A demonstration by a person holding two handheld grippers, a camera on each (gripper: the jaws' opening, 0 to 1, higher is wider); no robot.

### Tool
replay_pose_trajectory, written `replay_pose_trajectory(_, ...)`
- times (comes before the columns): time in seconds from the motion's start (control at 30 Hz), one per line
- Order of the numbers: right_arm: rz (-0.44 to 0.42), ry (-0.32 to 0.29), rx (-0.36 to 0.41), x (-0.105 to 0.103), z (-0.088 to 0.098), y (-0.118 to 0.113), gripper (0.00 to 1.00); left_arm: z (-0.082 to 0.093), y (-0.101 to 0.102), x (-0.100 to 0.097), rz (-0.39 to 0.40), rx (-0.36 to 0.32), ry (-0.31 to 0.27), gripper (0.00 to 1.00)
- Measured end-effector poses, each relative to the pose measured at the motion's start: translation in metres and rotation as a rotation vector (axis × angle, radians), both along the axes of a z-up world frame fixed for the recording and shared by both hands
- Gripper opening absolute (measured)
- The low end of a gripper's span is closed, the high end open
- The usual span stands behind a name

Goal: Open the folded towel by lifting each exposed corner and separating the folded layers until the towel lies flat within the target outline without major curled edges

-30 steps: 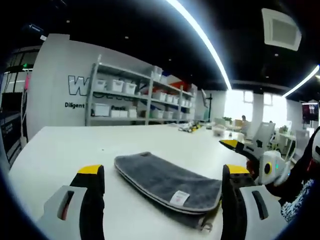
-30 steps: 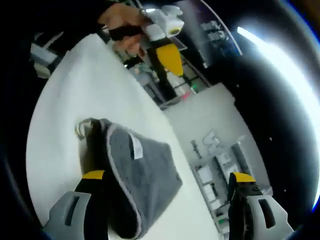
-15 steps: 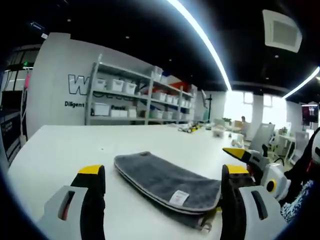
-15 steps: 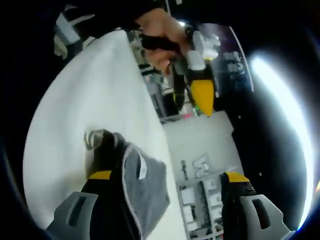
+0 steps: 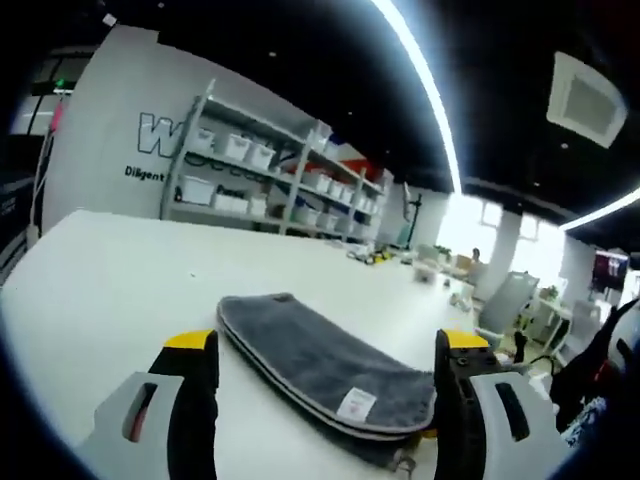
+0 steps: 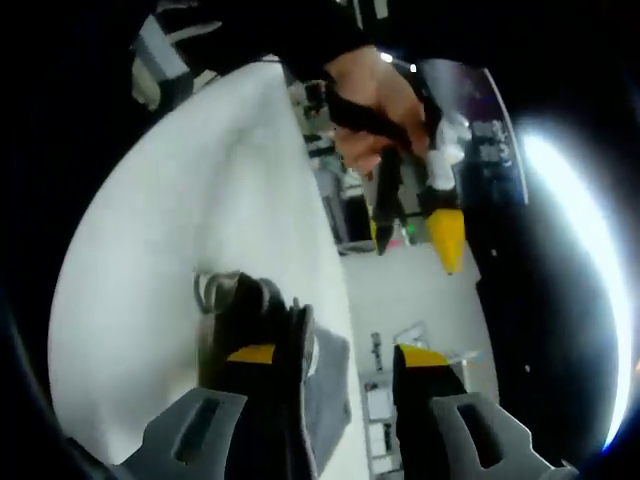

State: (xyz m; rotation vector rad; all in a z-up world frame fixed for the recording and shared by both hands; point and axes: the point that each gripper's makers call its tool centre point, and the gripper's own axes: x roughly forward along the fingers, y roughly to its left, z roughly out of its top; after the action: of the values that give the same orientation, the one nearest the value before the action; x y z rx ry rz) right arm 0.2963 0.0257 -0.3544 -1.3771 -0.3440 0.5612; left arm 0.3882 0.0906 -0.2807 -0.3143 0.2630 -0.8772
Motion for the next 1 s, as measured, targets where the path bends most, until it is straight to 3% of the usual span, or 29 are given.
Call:
replay_pose_trajectory(0.1, 0.001, 0.004, -0.001, 0.001, -0.002, 0.002, 0.3, -0.005, 0.0, 0.02, -0.007, -0.05, 0.076, 0.84)
replay_pose_trajectory(0.17, 0.001, 0.006, -0.004, 0.001, -0.002, 0.003, 0.26, -0.011, 0.001, 0.041, -0.001, -0.039, 0.075, 0.83)
replay_pose_trajectory(0.3, 0.007, 0.025, -0.006, 0.0, -0.006, 0.004, 0.2, -0.033, 0.005, 0.078, 0.026, 0.009, 0.142, 0.78)
replay_pose_trajectory(0.33, 0.01, 0.035, -0.007, 0.0, -0.007, 0.005, 0.18, -0.038, 0.005, 0.086, 0.027, -0.004, 0.18, 0.75)
replay_pose_trajectory(0.47, 0.006, 0.05, 0.007, 0.0, -0.007, 0.004, 0.13, -0.045, -0.002, 0.118, 0.014, -0.047, 0.198, 0.68)
replay_pose_trajectory(0.53, -0.002, 0.062, 0.016, 0.001, -0.008, 0.004, 0.12, -0.053, -0.005, 0.131, 0.023, -0.073, 0.273, 0.63)
replay_pose_trajectory(0.73, -0.029, 0.088, 0.055, 0.002, -0.009, 0.003, 0.11, -0.069, -0.013, 0.159, 0.009, -0.045, 0.319, 0.58)
replay_pose_trajectory(0.87, -0.137, 0.107, 0.129, 0.008, -0.009, -0.007, 0.09, -0.077, -0.009, 0.172, 0.032, -0.02, 0.306, 0.57)
replay_pose_trajectory(1.0, -0.165, 0.133, 0.174, 0.009, -0.013, -0.007, 0.09, -0.087, -0.008, 0.178, 0.03, -0.001, 0.329, 0.47)
